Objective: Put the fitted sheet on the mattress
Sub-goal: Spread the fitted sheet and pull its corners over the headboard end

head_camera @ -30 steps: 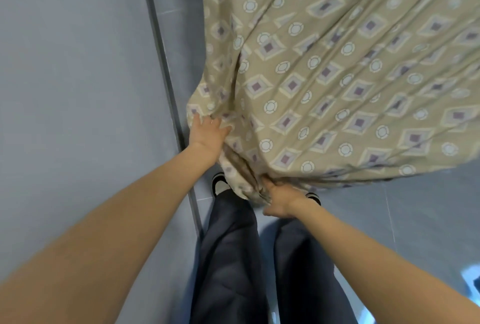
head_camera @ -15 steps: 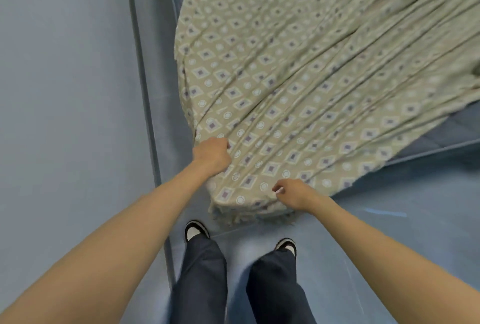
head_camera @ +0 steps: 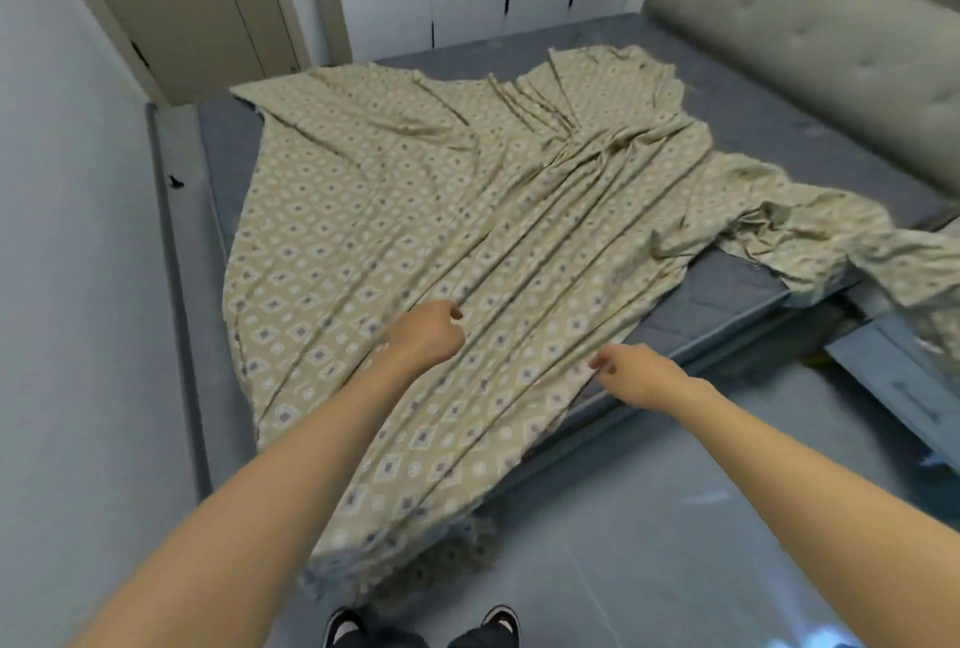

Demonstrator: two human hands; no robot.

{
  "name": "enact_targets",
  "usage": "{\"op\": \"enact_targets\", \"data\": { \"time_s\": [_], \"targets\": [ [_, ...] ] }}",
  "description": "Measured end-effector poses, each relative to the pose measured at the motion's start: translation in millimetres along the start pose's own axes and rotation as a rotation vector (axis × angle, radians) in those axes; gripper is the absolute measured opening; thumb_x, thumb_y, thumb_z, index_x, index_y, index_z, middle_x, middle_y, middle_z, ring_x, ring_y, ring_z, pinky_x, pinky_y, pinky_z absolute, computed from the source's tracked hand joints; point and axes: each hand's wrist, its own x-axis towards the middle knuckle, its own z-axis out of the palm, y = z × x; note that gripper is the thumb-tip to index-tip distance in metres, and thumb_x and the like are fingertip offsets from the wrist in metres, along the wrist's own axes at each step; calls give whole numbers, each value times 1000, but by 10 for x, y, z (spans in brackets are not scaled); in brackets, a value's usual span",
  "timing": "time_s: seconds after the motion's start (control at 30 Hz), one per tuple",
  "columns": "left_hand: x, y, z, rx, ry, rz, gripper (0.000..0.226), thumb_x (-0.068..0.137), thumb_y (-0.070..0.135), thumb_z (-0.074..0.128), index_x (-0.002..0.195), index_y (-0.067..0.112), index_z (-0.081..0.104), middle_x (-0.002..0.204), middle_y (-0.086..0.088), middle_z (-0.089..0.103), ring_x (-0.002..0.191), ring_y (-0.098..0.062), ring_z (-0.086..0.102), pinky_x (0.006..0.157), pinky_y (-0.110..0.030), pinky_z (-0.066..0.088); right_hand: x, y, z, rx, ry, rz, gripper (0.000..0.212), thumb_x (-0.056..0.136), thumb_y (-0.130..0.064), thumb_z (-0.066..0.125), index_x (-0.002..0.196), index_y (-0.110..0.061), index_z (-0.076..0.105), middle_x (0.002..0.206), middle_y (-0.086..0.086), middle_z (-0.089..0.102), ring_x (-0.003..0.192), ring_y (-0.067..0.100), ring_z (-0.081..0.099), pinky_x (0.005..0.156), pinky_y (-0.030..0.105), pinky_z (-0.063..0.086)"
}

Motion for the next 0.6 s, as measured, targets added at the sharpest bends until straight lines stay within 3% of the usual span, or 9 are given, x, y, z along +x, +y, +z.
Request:
{"op": "enact_targets", "data": {
  "time_s": [0.07, 0.17, 0.27, 0.33, 0.6],
  "targets": [
    [5, 410, 7, -20, -1, 36, 46, 90, 13, 39, 134, 19, 50, 123, -4, 62, 74, -18, 61, 65, -30, 47, -146, 317, -214, 27, 53, 11, 38, 98, -21, 38, 134, -20, 49, 134, 8, 54, 105, 24, 58, 85, 35, 51],
    [46, 857, 28, -79, -21, 101, 44, 90, 16, 41, 133, 19, 53, 125, -4, 61, 98, -24, 64, 73, -31, 48, -289, 645, -477, 64, 128, 11, 37, 99, -20, 38, 133, -19, 51, 132, 6, 57, 107, 25, 59, 87, 36, 51],
    [158, 1293, 73, -190, -50, 154, 42, 90, 19, 43, 130, 19, 55, 121, -5, 63, 100, -23, 63, 82, -36, 51, -404, 995, -697, 138, 208, 30, 35, 99, -22, 39, 131, -22, 52, 127, 4, 60, 95, 22, 61, 82, 37, 54],
    [272, 1601, 102, -247, -68, 182, 41, 91, 18, 43, 131, 18, 55, 127, -5, 60, 106, -22, 60, 82, -32, 49, -444, 1224, -834, 189, 255, 43, 34, 98, -23, 41, 130, -23, 54, 125, 3, 61, 99, 20, 60, 82, 35, 53],
    [1142, 2725, 281, -270, -143, 278, 42, 90, 17, 45, 130, 18, 55, 121, -5, 63, 83, -18, 61, 67, -27, 46, -124, 2125, -1470, 266, 326, 88, 32, 98, -21, 43, 128, -20, 55, 124, 2, 61, 107, 20, 59, 90, 34, 50]
  ]
}}
